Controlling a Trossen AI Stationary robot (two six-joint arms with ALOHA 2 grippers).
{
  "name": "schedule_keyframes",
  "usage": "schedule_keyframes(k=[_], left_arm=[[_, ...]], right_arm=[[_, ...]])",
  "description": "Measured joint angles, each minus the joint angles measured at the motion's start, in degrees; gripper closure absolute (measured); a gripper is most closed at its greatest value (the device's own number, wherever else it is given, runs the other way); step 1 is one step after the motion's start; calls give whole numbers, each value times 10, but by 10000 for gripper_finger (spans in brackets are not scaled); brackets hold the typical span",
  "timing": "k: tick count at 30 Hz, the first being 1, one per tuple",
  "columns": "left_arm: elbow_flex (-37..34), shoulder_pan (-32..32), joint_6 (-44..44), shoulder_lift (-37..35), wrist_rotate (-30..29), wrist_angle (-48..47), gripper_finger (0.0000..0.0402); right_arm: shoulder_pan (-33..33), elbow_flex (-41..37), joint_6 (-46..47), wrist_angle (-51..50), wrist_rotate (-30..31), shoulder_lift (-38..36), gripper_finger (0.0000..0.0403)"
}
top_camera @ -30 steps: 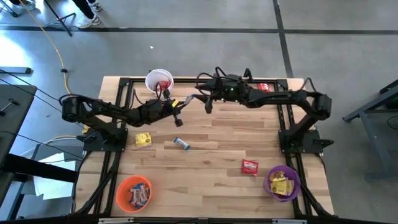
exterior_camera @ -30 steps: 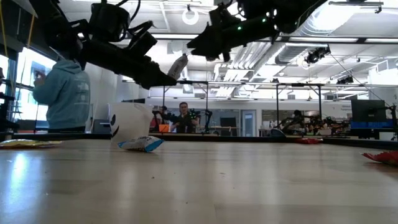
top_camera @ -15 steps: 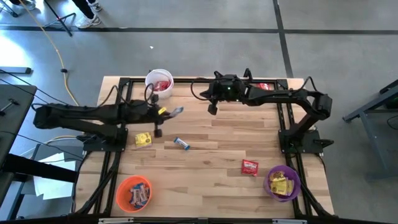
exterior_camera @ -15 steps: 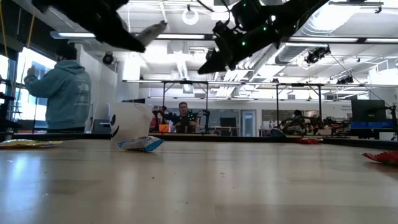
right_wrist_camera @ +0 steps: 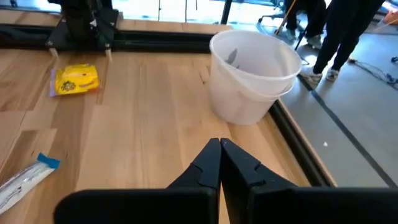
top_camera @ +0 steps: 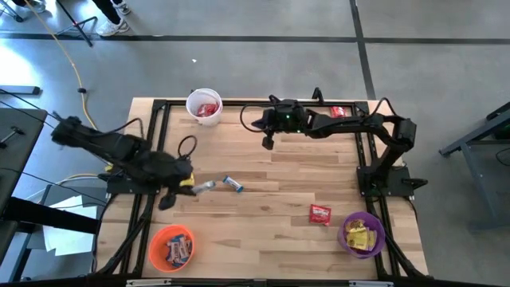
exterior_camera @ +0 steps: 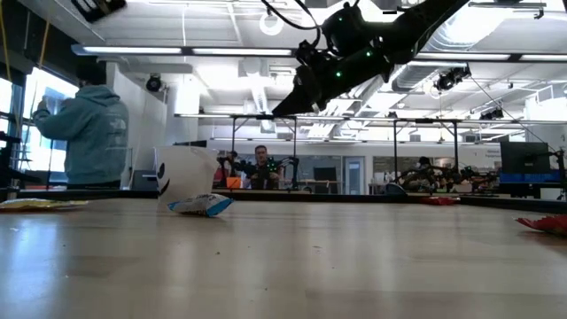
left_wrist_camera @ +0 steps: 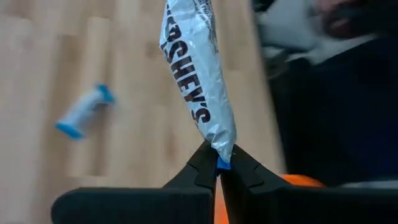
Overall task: Sort candy
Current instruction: Put the white candy into the orange bucket
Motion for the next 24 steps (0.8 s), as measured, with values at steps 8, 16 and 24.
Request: schedule_keyframes(k=[8,16,24], left_arm=[[17,-143,-322,4,96,2,401],[12,-248,-493,59,51,44,401],[-52,-315,-665,107,52,213,401]], right_arm=[[-1,0,-10,23,0,0,402],[-1,0,-20,22,0,0,402],[-1,0,-31,22,0,0,403]])
